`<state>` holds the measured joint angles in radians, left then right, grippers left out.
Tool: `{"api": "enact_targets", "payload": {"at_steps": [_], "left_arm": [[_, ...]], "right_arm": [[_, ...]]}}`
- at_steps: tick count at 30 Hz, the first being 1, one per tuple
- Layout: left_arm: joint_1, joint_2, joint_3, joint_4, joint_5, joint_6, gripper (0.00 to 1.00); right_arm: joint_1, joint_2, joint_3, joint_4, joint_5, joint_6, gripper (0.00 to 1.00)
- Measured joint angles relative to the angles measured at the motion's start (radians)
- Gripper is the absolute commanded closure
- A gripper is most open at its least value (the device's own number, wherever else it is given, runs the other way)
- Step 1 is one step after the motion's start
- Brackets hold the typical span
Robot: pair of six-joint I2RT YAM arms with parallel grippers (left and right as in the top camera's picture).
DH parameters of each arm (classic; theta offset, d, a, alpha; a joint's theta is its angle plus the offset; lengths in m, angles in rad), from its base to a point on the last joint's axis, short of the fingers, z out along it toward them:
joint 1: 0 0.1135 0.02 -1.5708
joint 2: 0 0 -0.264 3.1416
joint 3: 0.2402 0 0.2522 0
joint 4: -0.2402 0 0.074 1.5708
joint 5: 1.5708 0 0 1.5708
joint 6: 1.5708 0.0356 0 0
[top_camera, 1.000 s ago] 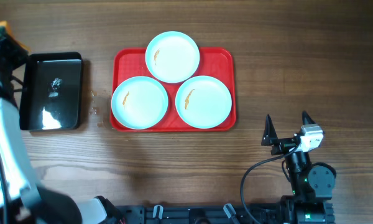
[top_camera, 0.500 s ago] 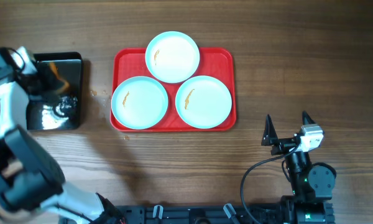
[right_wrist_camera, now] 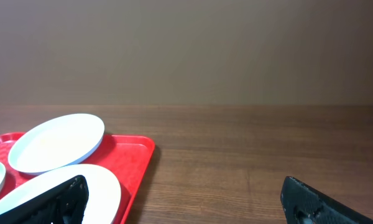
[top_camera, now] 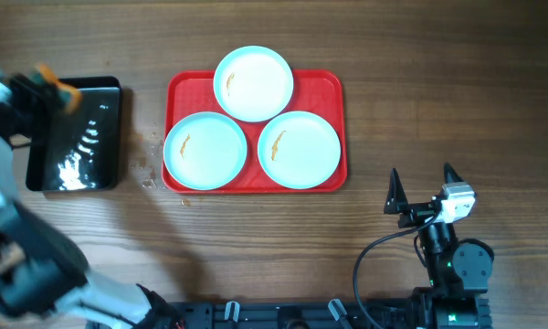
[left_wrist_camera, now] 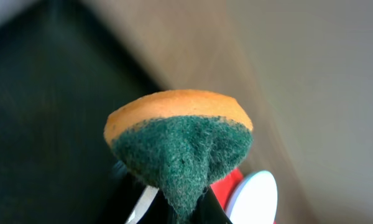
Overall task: Clean dirty plates on tray and stack at the side
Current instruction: 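Continue scrubbing the pan interior with the held sponge, left gripper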
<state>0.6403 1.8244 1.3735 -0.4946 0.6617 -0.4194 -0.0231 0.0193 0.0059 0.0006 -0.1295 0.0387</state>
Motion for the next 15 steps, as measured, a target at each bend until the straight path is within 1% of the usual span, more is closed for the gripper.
{"api": "enact_targets", "payload": {"at_steps": [2, 3, 4, 6, 8, 11, 15], "left_arm": [[0.016, 0.101, -0.008, 0.006, 0.083, -0.029, 0.96], [0.035, 0.177, -0.019, 0.020, 0.177, -0.061, 0.96], [0.052, 0.207, -0.031, 0.047, 0.246, -0.085, 0.96], [0.078, 0.220, -0.039, 0.077, 0.334, -0.114, 0.96], [0.103, 0.202, -0.039, 0.097, 0.406, -0.133, 0.96], [0.135, 0.132, -0.039, 0.100, 0.471, -0.150, 0.96], [0.145, 0.008, -0.035, 0.106, 0.503, -0.163, 0.96]], "right_arm": [[0.000, 0.000, 0.000, 0.000, 0.000, 0.000, 0.00], [0.000, 0.000, 0.000, 0.000, 0.000, 0.000, 0.00], [0.000, 0.000, 0.000, 0.000, 0.000, 0.000, 0.00], [0.000, 0.000, 0.000, 0.000, 0.000, 0.000, 0.00], [0.000, 0.000, 0.000, 0.000, 0.000, 0.000, 0.01], [0.000, 0.000, 0.000, 0.000, 0.000, 0.000, 0.00], [0.000, 0.000, 0.000, 0.000, 0.000, 0.000, 0.00]]}}
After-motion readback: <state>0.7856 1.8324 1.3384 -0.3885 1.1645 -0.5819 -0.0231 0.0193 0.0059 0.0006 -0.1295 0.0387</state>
